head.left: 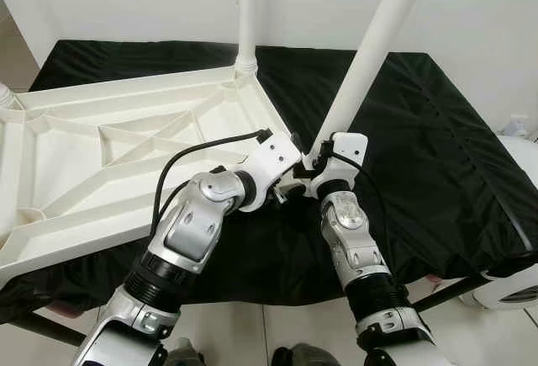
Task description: Building children table
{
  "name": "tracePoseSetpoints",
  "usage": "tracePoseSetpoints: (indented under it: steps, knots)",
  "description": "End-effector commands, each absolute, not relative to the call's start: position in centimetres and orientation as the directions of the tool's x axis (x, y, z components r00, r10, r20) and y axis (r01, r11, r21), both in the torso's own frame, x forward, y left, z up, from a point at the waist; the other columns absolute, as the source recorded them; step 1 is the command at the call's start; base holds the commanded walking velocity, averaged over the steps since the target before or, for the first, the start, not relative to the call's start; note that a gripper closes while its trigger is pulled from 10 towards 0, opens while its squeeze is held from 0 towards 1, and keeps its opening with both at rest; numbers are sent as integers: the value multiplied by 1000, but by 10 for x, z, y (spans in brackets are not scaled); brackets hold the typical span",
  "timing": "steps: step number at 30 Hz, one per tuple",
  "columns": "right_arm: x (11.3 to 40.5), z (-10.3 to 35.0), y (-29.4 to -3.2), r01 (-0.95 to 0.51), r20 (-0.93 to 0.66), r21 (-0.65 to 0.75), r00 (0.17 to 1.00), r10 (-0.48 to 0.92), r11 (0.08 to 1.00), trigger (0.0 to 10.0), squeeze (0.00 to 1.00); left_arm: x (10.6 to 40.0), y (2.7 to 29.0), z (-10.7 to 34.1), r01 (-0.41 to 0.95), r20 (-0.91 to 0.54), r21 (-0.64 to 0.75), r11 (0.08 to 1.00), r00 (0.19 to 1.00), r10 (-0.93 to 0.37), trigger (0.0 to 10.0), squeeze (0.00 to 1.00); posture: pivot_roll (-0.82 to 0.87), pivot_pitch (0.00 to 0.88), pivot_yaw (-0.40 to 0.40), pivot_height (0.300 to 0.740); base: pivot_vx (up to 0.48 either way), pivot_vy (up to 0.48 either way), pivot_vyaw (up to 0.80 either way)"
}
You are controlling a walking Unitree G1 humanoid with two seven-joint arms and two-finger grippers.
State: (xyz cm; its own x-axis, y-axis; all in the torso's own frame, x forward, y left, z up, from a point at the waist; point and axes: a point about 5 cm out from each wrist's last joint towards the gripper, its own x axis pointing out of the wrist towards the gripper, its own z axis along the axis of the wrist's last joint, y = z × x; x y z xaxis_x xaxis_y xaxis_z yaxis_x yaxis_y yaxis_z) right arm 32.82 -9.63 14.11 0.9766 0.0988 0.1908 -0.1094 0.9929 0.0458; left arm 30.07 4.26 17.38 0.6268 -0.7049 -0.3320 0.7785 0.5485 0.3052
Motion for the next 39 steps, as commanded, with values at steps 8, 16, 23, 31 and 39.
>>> tracePoseSetpoints:
  steps: [8, 16, 23, 31, 39]
  knots:
    - [325, 136, -107, -118, 184, 20, 977, 112, 993, 10000, 0, 304, 52, 169, 731, -345, 337, 593, 682, -644, 10000, 0, 16, 9, -58, 740, 0, 0, 0]
    - [321, 136, -121, -138, 203, 21, 970, 131, 990, 10000, 0, 307, 71, 154, 704, -398, 338, 624, 708, -583, 10000, 0, 7, 19, -51, 740, 0, 0, 0]
    - [319, 138, -124, -179, 217, 27, 961, 169, 983, 10000, 0, 306, 70, 144, 714, -431, 322, 622, 695, -575, 10000, 0, 4, 19, -50, 740, 0, 0, 0]
    - [318, 140, -132, -235, 226, 14, 947, 226, 972, 10000, 0, 311, 66, 135, 701, -449, 299, 648, 702, -552, 10000, 0, 0, 17, -47, 740, 0, 0, 0]
    - [320, 142, -142, -240, 228, -6, 945, 235, 971, 10000, 0, 311, 60, 126, 712, -472, 274, 646, 685, -555, 10000, 0, -6, 15, -44, 740, 0, 0, 0]
